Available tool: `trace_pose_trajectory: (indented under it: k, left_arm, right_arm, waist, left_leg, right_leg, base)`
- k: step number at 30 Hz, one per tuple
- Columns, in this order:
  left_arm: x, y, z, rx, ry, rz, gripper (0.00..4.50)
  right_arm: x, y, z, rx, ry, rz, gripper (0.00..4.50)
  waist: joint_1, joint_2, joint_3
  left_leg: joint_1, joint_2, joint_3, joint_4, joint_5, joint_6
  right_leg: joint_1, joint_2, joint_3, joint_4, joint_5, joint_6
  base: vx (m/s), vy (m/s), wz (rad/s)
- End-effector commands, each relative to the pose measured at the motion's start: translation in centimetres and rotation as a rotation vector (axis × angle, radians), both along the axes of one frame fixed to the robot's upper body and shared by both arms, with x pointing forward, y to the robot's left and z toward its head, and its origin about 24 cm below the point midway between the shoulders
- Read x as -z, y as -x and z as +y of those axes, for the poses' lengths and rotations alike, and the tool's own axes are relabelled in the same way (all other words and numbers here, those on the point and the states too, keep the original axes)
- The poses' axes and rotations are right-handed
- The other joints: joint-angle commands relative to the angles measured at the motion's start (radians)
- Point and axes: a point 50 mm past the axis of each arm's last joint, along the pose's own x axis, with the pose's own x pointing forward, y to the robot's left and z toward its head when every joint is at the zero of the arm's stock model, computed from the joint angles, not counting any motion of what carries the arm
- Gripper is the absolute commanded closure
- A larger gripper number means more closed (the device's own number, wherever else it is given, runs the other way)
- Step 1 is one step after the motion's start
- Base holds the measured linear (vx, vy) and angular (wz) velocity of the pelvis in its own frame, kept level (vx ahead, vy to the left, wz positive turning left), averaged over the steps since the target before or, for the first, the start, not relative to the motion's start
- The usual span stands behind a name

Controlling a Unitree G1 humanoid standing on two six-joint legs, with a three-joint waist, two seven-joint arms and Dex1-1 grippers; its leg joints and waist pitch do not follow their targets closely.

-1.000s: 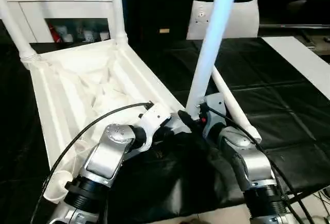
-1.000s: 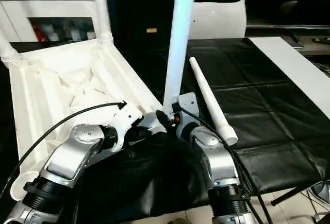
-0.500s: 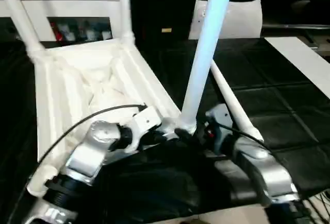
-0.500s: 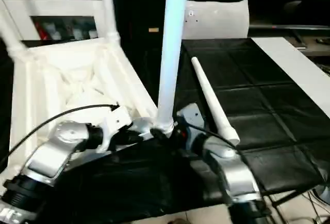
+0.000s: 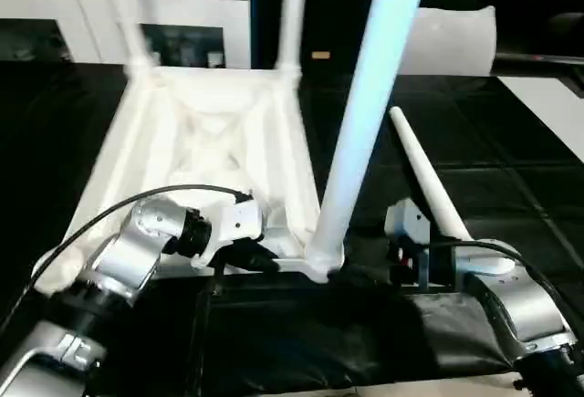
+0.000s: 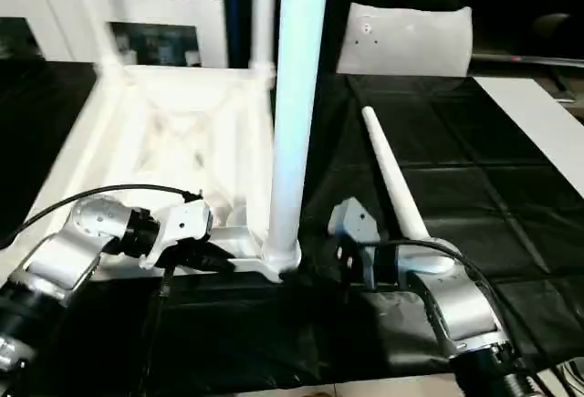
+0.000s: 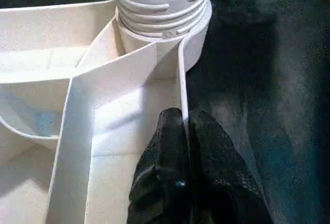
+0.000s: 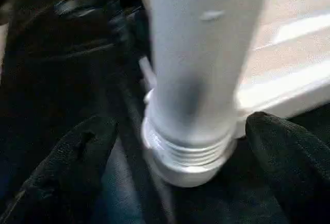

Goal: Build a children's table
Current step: Rotate leg to tighten

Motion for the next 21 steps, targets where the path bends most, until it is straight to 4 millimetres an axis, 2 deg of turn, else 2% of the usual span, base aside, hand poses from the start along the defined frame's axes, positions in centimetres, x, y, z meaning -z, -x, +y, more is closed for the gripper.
trace_pose_trajectory:
  k: [1, 4, 6, 7, 8, 11, 15, 17, 21]
  left_arm:
    - [-0.32, 0.51, -1.61, 0.157, -0.011, 0.000, 4.50]
    - [-0.34, 0.56, -1.75, 0.197, -0.018, 0.006, 4.50]
    - [-0.32, 0.60, -1.82, 0.224, -0.022, 0.011, 4.50]
    - [-0.32, 0.60, -1.82, 0.227, -0.022, 0.011, 4.50]
    - [-0.34, 0.59, -1.84, 0.236, -0.022, 0.011, 4.50]
    - [-0.33, 0.57, -1.90, 0.245, -0.023, 0.011, 4.50]
    - [-0.29, 0.54, -1.88, 0.247, -0.023, 0.012, 4.50]
    - [-0.26, 0.55, -1.80, 0.249, -0.025, 0.015, 4.50]
    - [-0.21, 0.53, -1.71, 0.253, -0.028, 0.017, 4.50]
  right_arm:
    - [-0.20, -0.13, -0.04, -0.043, 0.019, -0.009, 0.07]
    - [-0.02, -0.03, -0.03, -0.084, 0.031, 0.003, 0.07]
    - [0.05, -0.13, 0.02, -0.105, 0.031, 0.009, 0.21]
    - [0.05, -0.17, 0.03, -0.106, 0.030, 0.009, 0.31]
    - [-0.04, -0.39, 0.14, -0.113, 0.026, 0.010, 0.42]
    - [-0.10, -0.52, 0.30, -0.129, 0.019, 0.013, 0.66]
    - [-0.16, -0.43, 0.51, -0.152, 0.009, 0.023, 0.86]
    - [-0.17, -0.39, 0.61, -0.166, 0.006, 0.027, 1.18]
    - [-0.16, -0.40, 0.71, -0.177, -0.001, 0.033, 1.43]
  waist:
    - [-0.008, 0.002, -0.059]
    - [-0.006, 0.001, -0.060]
    - [-0.003, 0.002, -0.060]
    - [-0.002, -0.001, -0.060]
    - [-0.001, 0.002, -0.061]
    - [-0.002, -0.003, -0.061]
    - [-0.003, -0.004, -0.062]
    - [-0.002, -0.004, -0.062]
    - [-0.003, -0.003, -0.062]
  left_leg:
    - [0.003, 0.042, -0.005, -0.075, -0.203, 0.042]
    - [0.004, 0.043, -0.006, -0.075, -0.211, 0.039]
    - [0.005, 0.043, -0.005, -0.074, -0.208, 0.037]
    - [0.004, 0.042, -0.005, -0.073, -0.203, 0.039]
    - [0.003, 0.043, -0.006, -0.074, -0.201, 0.037]
    - [0.003, 0.043, -0.005, -0.073, -0.198, 0.038]
    - [0.002, 0.044, -0.005, -0.072, -0.193, 0.040]
    - [0.002, 0.043, -0.005, -0.072, -0.192, 0.040]
    - [0.003, 0.044, -0.005, -0.072, -0.197, 0.039]
  right_leg:
    - [0.052, -0.063, 0.061, -0.075, -0.250, -0.174]
    - [0.051, -0.064, 0.060, -0.075, -0.263, -0.176]
    - [0.051, -0.064, 0.061, -0.075, -0.260, -0.178]
    - [0.051, -0.064, 0.061, -0.074, -0.257, -0.179]
    - [0.052, -0.064, 0.060, -0.072, -0.255, -0.181]
    - [0.053, -0.063, 0.060, -0.071, -0.241, -0.185]
    - [0.054, -0.063, 0.060, -0.070, -0.246, -0.182]
    - [0.054, -0.063, 0.060, -0.070, -0.245, -0.182]
    - [0.053, -0.063, 0.059, -0.071, -0.250, -0.183]
  base:
    - [0.000, 0.000, 0.00]
    - [0.000, 0.000, 0.00]
    - [0.000, 0.000, 0.00]
    - [0.000, 0.000, 0.00]
    - [0.000, 0.000, 0.00]
    - [0.000, 0.000, 0.00]
    - [0.000, 0.000, 0.00]
    - [0.000, 0.000, 0.00]
    - [0.000, 0.000, 0.00]
